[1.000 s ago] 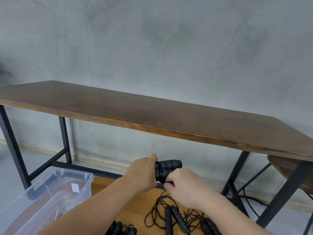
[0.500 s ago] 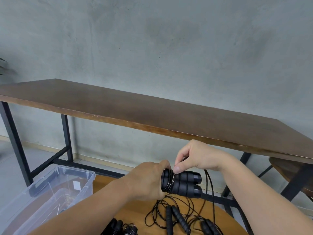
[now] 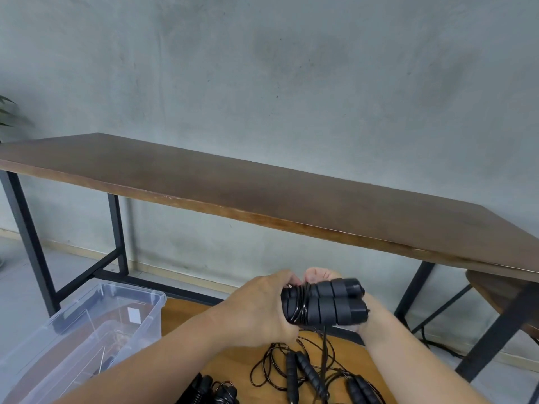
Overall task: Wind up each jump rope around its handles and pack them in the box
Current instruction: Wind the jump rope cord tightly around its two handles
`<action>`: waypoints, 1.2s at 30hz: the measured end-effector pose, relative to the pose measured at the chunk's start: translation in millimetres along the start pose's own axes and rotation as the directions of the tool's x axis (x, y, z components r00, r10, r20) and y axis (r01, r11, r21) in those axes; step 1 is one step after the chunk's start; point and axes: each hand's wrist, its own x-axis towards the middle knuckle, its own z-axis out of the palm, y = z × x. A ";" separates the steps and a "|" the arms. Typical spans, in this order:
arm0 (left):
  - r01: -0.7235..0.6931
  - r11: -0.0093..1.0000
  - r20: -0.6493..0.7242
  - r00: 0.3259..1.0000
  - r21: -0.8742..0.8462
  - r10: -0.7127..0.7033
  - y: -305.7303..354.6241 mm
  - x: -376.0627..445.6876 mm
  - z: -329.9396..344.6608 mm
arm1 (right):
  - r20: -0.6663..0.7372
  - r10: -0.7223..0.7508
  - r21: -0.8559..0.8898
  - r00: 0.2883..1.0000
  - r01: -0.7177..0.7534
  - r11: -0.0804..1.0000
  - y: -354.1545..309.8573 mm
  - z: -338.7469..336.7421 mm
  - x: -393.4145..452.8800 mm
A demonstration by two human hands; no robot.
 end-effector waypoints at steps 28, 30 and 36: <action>0.101 0.614 -0.119 0.993 0.783 -0.011 -52.3 31.8 15.0 | -0.135 -0.097 -0.982 0.986 -0.120 0.143 34.2 52.7 -26.2; 0.056 0.584 -0.079 0.997 0.810 0.013 -51.9 30.2 16.7 | -0.088 -0.097 -0.996 0.991 -0.085 0.028 21.1 58.1 -29.8; -0.065 0.756 0.033 0.998 0.651 0.057 -43.1 15.7 16.4 | -0.048 -0.114 -0.992 0.992 -0.034 0.124 -26.7 50.6 -33.3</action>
